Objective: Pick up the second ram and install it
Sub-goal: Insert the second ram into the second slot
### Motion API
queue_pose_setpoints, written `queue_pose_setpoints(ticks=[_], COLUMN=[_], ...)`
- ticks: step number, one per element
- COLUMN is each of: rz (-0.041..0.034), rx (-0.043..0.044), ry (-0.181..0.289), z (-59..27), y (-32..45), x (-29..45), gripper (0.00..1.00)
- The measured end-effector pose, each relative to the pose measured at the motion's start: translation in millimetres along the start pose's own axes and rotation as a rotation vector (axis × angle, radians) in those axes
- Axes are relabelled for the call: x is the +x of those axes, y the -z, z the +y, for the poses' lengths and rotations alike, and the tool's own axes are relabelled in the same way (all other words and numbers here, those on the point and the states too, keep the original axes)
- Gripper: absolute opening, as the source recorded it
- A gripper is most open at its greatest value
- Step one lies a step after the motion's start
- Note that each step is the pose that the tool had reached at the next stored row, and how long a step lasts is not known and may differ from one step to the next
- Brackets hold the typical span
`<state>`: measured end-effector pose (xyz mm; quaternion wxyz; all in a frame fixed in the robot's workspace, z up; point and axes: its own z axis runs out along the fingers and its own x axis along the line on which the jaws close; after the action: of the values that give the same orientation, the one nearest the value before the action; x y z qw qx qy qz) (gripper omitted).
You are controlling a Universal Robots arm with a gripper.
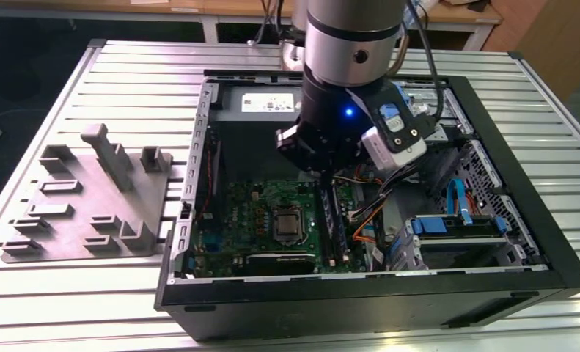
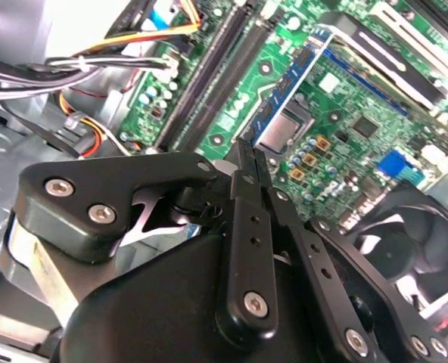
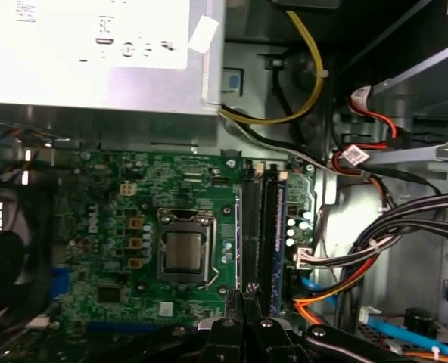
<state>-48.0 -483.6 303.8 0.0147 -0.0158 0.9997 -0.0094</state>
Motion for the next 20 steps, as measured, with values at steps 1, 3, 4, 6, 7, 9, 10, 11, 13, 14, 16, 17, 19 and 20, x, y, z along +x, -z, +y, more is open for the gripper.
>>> queue_pose_setpoints(ticks=[1, 3, 4, 6, 7, 9, 10, 11, 13, 14, 16, 17, 19, 20], rz=[-0.0001, -0.0001, -0.0001, -0.0001, -0.0002, -0.0002, -0.0002, -0.0002, -0.0002, -0.0002, -0.0002, -0.0002, -0.0002, -0.0002], rx=[-0.0001, -0.0002, -0.0003, -0.0003, -0.0004, -0.0009, -0.0011, -0.0013, -0.0019, -0.0019, -0.0022, -0.0023, -0.0025, -0.0029], ry=[0.000, 0.002, 0.002, 0.002, 0.003, 0.003, 0.003, 0.003, 0.003, 0.003, 0.003, 0.003, 0.003, 0.003], z=[0.0, -0.1, 0.0, 0.0, 0.1, 0.0, 0.0, 0.0, 0.0, 0.0, -0.1, -0.2, -0.2, -0.3], y=[-1.0, -3.2, -4.6, -8.2, -10.0, -13.7, -15.5, -17.3, -19.9, -20.8, -22.6, -23.7, -25.9, -27.3], x=[-1.6, -3.0, -3.1, -3.1, -3.1, -3.1, -3.1, -3.2, -5.1, -6.9, -10.5, -12.4, -16.1, -17.7], gripper=[0.12, 0.12, 0.12, 0.12, 0.12, 0.12, 0.12, 0.12, 0.12, 0.12, 0.12, 0.12, 0.12, 0.12])
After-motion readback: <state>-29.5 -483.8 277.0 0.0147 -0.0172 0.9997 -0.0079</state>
